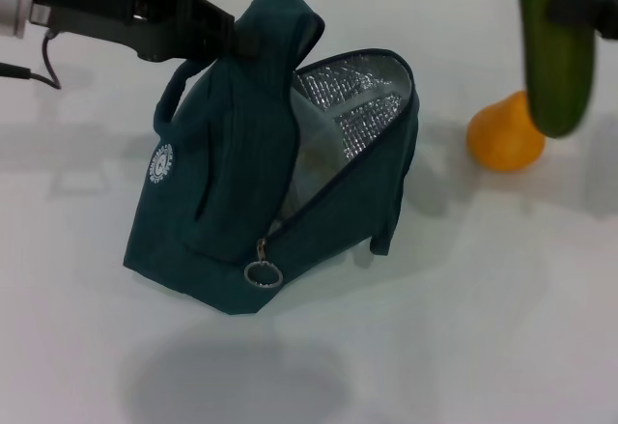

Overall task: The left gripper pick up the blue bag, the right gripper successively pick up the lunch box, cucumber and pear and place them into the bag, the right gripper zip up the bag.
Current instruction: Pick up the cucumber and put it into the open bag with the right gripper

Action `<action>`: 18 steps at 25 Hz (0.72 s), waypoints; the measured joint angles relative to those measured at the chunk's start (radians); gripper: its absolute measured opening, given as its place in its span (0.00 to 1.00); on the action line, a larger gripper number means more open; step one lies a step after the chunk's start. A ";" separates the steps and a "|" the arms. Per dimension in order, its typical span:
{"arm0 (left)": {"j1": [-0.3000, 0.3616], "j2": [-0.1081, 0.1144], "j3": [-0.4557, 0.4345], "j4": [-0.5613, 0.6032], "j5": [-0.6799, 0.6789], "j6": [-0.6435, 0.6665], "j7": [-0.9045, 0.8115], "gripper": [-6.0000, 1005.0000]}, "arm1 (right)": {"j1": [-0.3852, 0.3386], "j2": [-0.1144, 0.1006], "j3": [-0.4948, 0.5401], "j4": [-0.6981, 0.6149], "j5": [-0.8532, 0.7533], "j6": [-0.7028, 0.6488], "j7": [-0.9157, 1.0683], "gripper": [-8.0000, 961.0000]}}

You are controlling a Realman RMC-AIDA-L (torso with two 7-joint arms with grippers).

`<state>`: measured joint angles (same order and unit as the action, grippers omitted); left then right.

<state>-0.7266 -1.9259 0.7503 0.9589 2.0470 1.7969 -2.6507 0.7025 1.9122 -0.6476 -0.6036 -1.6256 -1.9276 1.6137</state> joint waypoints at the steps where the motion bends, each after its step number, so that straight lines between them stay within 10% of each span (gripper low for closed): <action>1: -0.001 0.001 0.000 -0.003 -0.001 0.000 0.000 0.05 | -0.004 0.011 0.002 0.033 0.025 0.018 -0.015 0.67; 8: -0.004 0.001 0.000 -0.033 -0.049 0.001 0.004 0.05 | -0.006 0.112 -0.001 0.228 0.156 0.149 -0.072 0.67; 18: -0.003 -0.007 0.000 -0.046 -0.076 0.000 0.015 0.05 | 0.065 0.116 -0.017 0.492 0.212 0.249 -0.200 0.68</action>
<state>-0.7299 -1.9329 0.7501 0.9127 1.9711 1.7965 -2.6355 0.7675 2.0278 -0.6647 -0.1121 -1.4136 -1.6784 1.4140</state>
